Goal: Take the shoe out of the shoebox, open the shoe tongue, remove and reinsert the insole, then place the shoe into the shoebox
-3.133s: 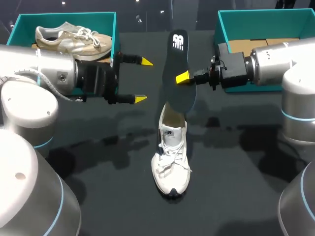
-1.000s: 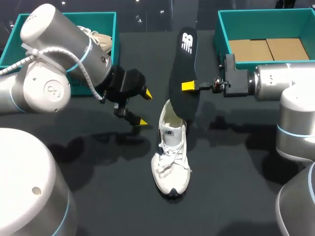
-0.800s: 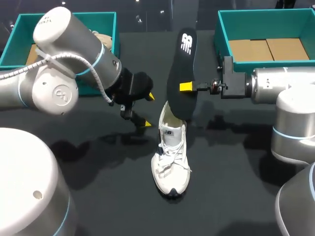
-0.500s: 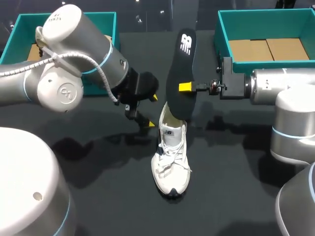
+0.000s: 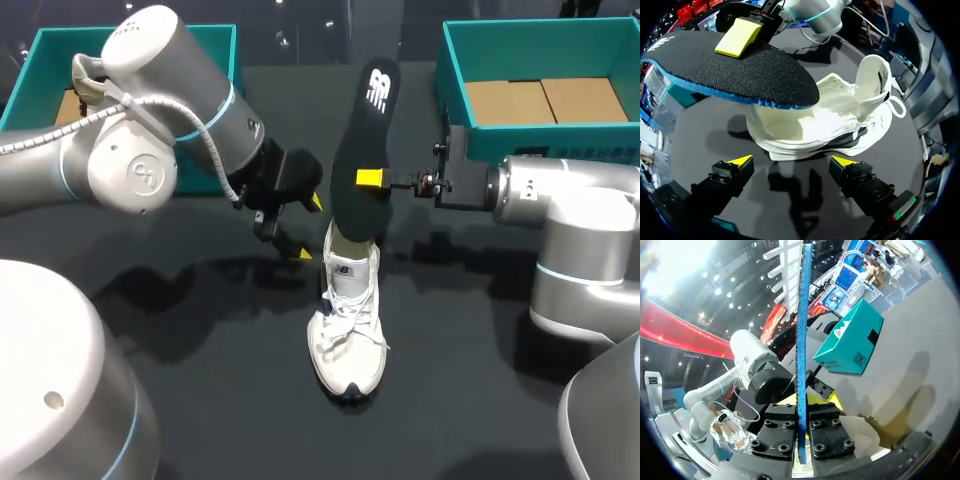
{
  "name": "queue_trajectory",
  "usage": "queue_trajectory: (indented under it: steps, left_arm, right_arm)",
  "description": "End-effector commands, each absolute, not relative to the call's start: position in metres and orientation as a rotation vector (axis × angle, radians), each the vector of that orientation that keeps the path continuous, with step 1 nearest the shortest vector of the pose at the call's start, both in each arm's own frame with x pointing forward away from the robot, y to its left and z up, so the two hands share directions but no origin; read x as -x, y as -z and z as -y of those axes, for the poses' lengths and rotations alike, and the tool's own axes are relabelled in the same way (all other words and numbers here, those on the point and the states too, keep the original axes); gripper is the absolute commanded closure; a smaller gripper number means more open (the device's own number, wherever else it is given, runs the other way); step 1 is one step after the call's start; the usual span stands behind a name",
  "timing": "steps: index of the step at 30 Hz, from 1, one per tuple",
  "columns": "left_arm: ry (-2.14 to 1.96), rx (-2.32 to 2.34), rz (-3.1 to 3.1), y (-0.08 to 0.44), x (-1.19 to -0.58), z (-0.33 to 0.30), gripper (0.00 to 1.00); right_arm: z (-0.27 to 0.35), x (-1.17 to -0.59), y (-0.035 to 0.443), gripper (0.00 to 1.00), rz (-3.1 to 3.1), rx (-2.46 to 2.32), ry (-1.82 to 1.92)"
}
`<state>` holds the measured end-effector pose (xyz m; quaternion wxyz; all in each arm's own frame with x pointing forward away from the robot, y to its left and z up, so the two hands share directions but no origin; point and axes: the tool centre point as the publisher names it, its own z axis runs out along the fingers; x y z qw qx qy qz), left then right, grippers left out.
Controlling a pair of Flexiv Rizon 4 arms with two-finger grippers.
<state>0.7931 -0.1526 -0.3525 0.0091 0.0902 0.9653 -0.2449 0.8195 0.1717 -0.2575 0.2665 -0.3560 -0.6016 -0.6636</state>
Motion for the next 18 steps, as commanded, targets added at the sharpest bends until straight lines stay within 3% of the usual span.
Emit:
queue_trajectory:
  steps: [1,18]
  left_arm:
    - [0.757,-0.289,-3.024,0.3603,-0.7932,0.1564,0.00]
    - [0.768,-0.305,-3.034,0.3608,-0.7925,0.1562,0.00]
  right_arm:
    - [-0.1780,-0.8214,0.2598,1.00,1.637,0.946,1.798]
    - [-0.1795,-0.8252,0.2633,1.00,1.644,0.933,1.821]
